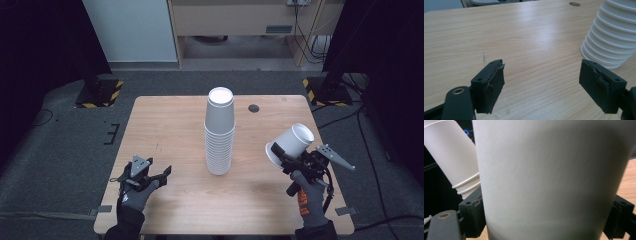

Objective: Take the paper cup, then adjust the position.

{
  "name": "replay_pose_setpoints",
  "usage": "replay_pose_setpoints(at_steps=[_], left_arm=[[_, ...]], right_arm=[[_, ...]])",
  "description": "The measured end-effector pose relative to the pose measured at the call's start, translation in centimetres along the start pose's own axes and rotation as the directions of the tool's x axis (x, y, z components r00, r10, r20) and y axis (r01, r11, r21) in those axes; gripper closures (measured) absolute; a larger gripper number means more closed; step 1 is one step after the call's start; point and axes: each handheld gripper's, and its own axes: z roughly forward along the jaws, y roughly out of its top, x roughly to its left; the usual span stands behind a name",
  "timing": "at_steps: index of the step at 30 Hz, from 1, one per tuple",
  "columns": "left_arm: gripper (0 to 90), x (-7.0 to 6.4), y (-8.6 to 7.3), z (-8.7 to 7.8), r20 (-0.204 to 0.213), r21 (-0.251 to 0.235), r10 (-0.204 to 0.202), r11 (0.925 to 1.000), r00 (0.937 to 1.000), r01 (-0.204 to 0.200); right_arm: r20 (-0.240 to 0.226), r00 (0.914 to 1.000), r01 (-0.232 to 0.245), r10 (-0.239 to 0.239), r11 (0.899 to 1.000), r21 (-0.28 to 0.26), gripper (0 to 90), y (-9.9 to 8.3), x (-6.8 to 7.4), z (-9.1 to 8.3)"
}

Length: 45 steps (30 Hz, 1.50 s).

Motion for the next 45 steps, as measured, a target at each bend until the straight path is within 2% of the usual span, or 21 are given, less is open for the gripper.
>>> replay_pose_setpoints(at_steps=[4, 11, 13, 20, 23, 27, 32, 33, 40, 45], left_arm=[[19.1, -0.6, 0.2, 0.0, 0.016, -0.007, 0.012, 0.9999, 0.9998, -0.012], [19.6, -1.6, 0.5, 0.0, 0.044, -0.028, 0.033, 0.9991, 0.9985, -0.032], [20.1, -2.0, 0.6, -0.1, 0.055, -0.033, 0.038, 0.9988, 0.9978, -0.037], [22.0, -3.0, 1.0, -0.1, 0.076, -0.05, 0.06, 0.9972, 0.9953, -0.057], [22.9, -3.6, 1.1, 0.0, 0.094, -0.057, 0.059, 0.9969, 0.9939, -0.053], [23.8, -4.6, 1.4, 0.1, 0.127, -0.071, 0.073, 0.9954, 0.9893, -0.064], [24.6, -5.5, 1.5, 0.2, 0.148, -0.084, 0.086, 0.9937, 0.9852, -0.074], [25.1, -5.9, 1.6, 0.2, 0.159, -0.089, 0.097, 0.9925, 0.9825, -0.084], [28.3, -6.7, 2.0, 0.2, 0.184, -0.103, 0.114, 0.99, 0.9764, -0.096], [32.8, -7.5, 2.3, 0.1, 0.219, -0.117, 0.121, 0.9884, 0.9683, -0.097]], right_arm=[[0.006, 1.0, -0.002, 0.002, 1.0, 0.001, 13.5, -0.1, -0.3, -0.2], [0.007, 0.9989, -0.047, 0.047, 0.999, -0.002, 13.5, -0.3, -0.6, -0.2], [0.002, 0.9974, -0.073, 0.073, 0.997, -0.008, 13.5, -0.4, -0.7, -0.3], [0.007, 0.9962, -0.087, 0.087, 0.996, -0.011, 13.5, -0.6, -0.9, -0.5], [0.007, 0.9957, -0.092, 0.092, 0.996, -0.012, 13.5, -0.7, -1.0, -0.6], [0.001, 0.9927, -0.12, 0.12, 0.993, -0.017, 13.5, -0.8, -1.1, -0.8], [0.001, 0.9917, -0.128, 0.128, 0.992, -0.02, 13.5, -0.8, -1.2, -0.8], [-0.002, 0.9902, -0.14, 0.14, 0.99, -0.015, 13.5, -1.0, -1.3, -0.8], [-0.005, 0.9884, -0.152, 0.152, 0.988, -0.01, 13.5, -1.2, -1.3, -0.6], [-0.006, 0.9874, -0.158, 0.158, 0.987, -0.004, 13.5, -1.4, -1.3, -0.5]])
